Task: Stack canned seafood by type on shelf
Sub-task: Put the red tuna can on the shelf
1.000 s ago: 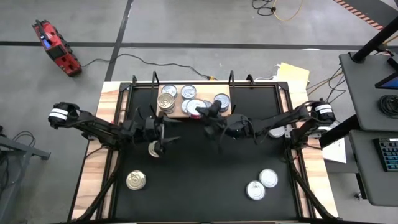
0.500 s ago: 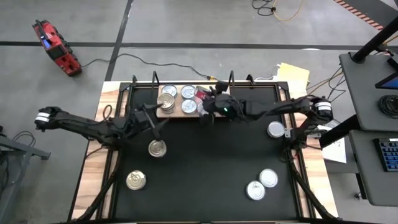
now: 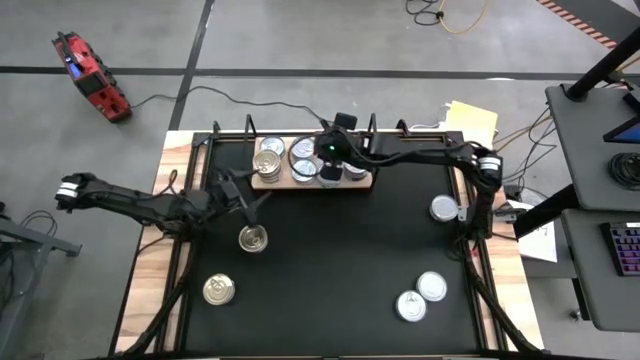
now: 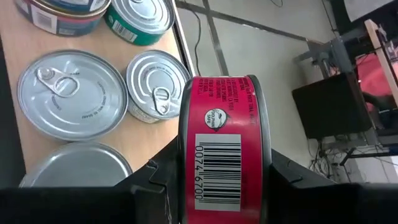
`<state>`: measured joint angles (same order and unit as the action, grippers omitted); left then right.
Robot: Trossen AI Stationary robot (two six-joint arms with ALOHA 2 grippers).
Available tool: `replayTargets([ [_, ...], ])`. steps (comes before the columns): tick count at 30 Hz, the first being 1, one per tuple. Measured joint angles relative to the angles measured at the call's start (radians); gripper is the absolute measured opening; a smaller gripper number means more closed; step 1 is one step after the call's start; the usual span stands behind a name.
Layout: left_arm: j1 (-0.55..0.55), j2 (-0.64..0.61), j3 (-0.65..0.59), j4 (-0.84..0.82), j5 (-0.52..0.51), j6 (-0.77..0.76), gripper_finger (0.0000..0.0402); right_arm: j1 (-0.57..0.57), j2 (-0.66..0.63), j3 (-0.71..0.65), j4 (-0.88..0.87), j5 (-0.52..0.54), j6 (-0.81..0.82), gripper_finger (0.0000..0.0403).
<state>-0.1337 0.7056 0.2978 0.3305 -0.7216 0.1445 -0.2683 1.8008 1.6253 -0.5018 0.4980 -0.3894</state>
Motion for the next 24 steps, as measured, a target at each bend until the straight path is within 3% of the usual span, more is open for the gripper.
replayTargets([
  [7, 0.0, 0.108, -0.012, 0.053, -0.012, -0.031, 0.0323, -0.04, 0.075, 0.045, -0.023, -0.001, -0.014, 0.0126],
  [10, 0.0, 0.109, 0.031, 0.056, -0.08, 0.004, 0.0323, -0.048, 0.098, 0.055, -0.038, 0.005, -0.019, 0.0126],
  [15, -0.001, 0.103, 0.066, -0.154, -0.107, -0.111, 0.0323, -0.055, 0.117, 0.055, -0.085, 0.046, -0.008, 0.0129],
  [24, -0.014, 0.098, 0.085, -0.225, -0.107, -0.169, 0.0323, -0.066, 0.129, 0.055, -0.073, 0.05, -0.003, 0.0129],
])
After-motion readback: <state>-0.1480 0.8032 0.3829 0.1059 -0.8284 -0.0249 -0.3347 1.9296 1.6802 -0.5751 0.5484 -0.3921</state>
